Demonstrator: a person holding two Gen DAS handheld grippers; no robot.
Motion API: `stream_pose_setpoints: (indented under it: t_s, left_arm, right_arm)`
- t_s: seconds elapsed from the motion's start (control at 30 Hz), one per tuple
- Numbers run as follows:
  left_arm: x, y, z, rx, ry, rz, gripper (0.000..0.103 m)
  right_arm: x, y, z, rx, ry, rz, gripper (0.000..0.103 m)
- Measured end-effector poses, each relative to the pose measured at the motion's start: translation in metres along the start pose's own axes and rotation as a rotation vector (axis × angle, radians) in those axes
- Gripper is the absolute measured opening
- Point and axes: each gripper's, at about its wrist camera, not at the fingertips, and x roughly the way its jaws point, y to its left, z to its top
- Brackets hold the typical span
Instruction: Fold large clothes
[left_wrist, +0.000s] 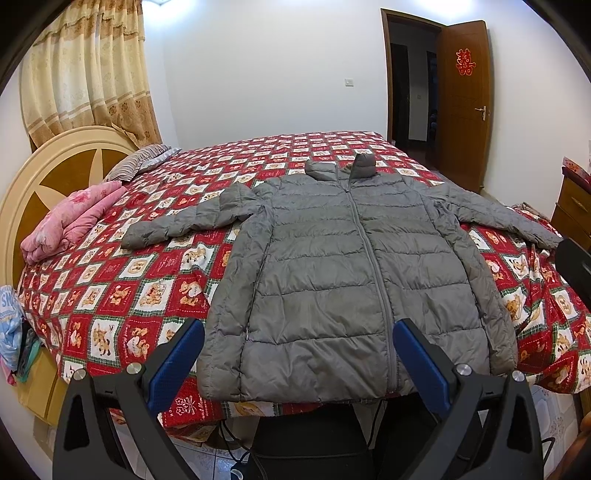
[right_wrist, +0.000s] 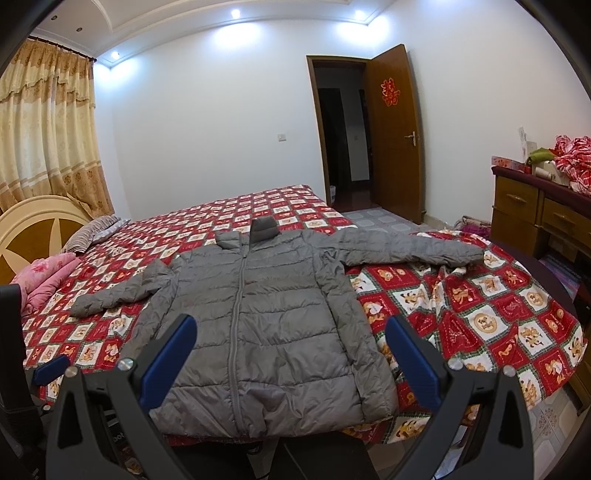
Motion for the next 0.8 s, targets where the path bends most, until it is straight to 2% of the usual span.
stream_pose_setpoints:
  t_s: [0.3, 0.43, 0.6, 0.73, 0.8]
  left_arm:
    - [0.023, -0.002, 0.002, 0.004, 0.043, -0.001, 0.102]
    - [0.040, -0.003, 0.008, 0.000, 0.069, 0.006, 0.102]
    - [0.073, -0.004, 0.025, -0.014, 0.130, -0.024, 0.102]
    - [0.090, -0.004, 0.042, 0.005, 0.153, -0.092, 0.102]
    - [0.102, -0.001, 0.051, 0.017, 0.171, -0.150, 0.102]
  right_arm:
    - [0.018, -0.007, -0.005, 0.026, 0.050, -0.006, 0.103]
    - [0.038, -0.021, 0.000, 0.059, 0.092, -0.019, 0.103]
    - [0.070, -0.033, 0.014, 0.081, 0.132, -0.042, 0.103]
    - [0.095, -0.040, 0.026, 0.080, 0.154, -0.053, 0.103]
    - [0.109, -0.050, 0.034, 0.103, 0.184, -0.022, 0.103]
